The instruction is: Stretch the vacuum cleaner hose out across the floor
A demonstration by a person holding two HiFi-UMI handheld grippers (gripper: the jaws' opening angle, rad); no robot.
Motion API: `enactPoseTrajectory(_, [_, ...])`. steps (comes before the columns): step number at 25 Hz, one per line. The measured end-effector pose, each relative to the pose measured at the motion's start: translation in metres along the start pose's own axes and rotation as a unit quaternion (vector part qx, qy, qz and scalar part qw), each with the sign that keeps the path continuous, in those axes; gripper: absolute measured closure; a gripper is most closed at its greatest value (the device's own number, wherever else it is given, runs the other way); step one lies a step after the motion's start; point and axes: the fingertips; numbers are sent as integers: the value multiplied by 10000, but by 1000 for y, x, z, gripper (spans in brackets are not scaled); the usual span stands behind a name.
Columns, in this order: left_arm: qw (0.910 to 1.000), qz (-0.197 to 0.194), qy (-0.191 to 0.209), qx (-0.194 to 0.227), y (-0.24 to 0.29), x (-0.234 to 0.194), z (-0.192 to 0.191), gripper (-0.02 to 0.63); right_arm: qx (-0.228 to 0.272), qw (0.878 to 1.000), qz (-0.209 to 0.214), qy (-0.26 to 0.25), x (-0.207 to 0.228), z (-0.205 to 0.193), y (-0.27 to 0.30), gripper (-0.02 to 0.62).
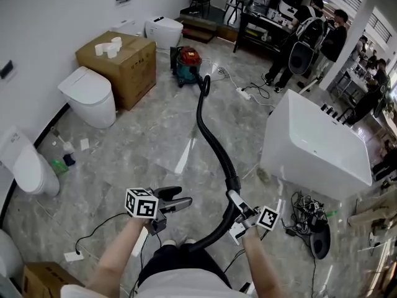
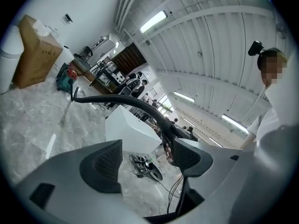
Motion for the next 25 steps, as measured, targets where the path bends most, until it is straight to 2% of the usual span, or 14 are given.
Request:
enactPoseTrajectory(5, [10000, -43, 28, 36, -5, 4, -5, 276, 608, 9954, 162, 719, 0, 14, 16, 414])
enactPoseTrajectory(9, [9998, -23, 190, -100, -5, 4, -10, 276, 1103, 9842, 401, 1324, -2, 28, 26, 414])
enactPoseTrajectory(13, [9982, -49, 425, -421, -5, 10, -25, 276, 1450, 9780, 327, 1462, -3, 41, 37, 414])
enactPoseTrajectory(19, [9930, -582, 863, -566, 14, 45, -35, 276, 1687, 9699, 508, 1684, -16, 53, 60, 414])
enactPoseTrajectory(21, [9943, -592, 858, -217, 18, 52, -26, 276, 1695, 9697, 545, 1672, -20, 52, 67, 414])
enactPoseTrajectory(23, [9937, -582, 858, 417, 20, 60, -6, 276, 1694, 9702, 544, 1648, -23, 50, 73, 414])
enactPoseTrajectory(25, [9887, -538, 952, 1024, 18, 69, 17, 276, 1692, 9700, 538, 1663, -25, 48, 78, 414])
Point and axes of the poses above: the fingertips, and each gripper's own axes: y forward along the fingers, x to its right, z out of its top, and after that the axes turned 10 degrees about -z, right-handed
